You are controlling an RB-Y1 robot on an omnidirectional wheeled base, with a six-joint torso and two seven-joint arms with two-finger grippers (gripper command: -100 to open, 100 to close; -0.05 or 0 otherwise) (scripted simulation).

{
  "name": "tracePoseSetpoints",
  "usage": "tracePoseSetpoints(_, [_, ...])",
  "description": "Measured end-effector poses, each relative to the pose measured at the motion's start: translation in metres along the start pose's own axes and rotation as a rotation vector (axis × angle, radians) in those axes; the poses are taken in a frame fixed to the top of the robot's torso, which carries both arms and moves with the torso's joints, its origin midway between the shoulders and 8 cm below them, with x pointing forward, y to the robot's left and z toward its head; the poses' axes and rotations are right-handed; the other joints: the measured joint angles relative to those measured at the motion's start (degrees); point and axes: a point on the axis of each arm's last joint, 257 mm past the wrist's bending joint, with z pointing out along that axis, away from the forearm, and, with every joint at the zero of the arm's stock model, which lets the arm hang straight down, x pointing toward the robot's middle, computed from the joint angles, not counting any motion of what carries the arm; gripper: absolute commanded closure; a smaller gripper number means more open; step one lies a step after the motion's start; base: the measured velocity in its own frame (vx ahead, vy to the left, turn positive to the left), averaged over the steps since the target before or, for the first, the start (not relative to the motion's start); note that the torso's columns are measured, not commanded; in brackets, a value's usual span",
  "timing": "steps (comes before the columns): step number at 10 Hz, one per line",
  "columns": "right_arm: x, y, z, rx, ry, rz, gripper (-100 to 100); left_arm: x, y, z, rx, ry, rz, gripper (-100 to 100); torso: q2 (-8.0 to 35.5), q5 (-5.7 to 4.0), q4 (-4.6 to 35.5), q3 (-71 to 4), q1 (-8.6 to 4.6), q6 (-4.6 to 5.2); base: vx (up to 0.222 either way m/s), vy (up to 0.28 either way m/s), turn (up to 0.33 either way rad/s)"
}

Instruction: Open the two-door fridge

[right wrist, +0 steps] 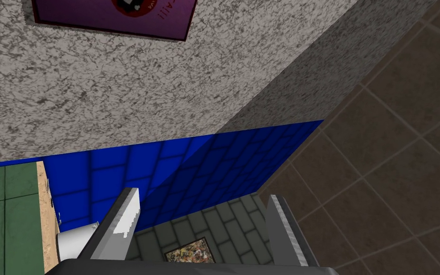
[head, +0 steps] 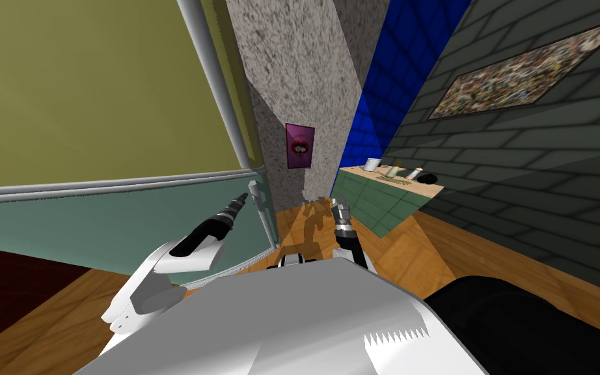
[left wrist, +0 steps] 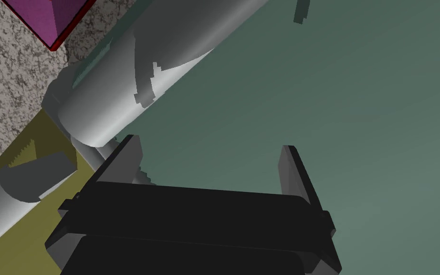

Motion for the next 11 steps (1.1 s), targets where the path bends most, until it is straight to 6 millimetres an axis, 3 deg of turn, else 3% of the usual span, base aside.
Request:
tracePoseSetpoints(4, [0.000, 0.000, 0.000, 0.000, 0.000, 0.000, 0, -0.007, -0.003, -0.008, -0.032, 0.007, 0.065, -100, -0.4, -0.21, 0.1, -0.3, -0.30, 0.31, 0.074, -0.049, -0.016])
tracePoseSetpoints(10, [0.000, 0.000, 0.000, 0.000, 0.000, 0.000, 0, -0.018, -0.033, -0.026, 0.003, -0.013, 0.090, -100, -0.5, -0.26, 0.0, -0.4, -0.46, 0.41, 0.020, -0.012, 0.004])
tracePoseSetpoints(11, [0.000, 0.000, 0.000, 0.000, 0.000, 0.000, 0, -0.018, -0.032, -0.026, 0.000, -0.014, 0.090, 100, -0.4, -0.15, -0.1, -0.3, -0.33, 0.32, 0.079, 0.023, -0.032])
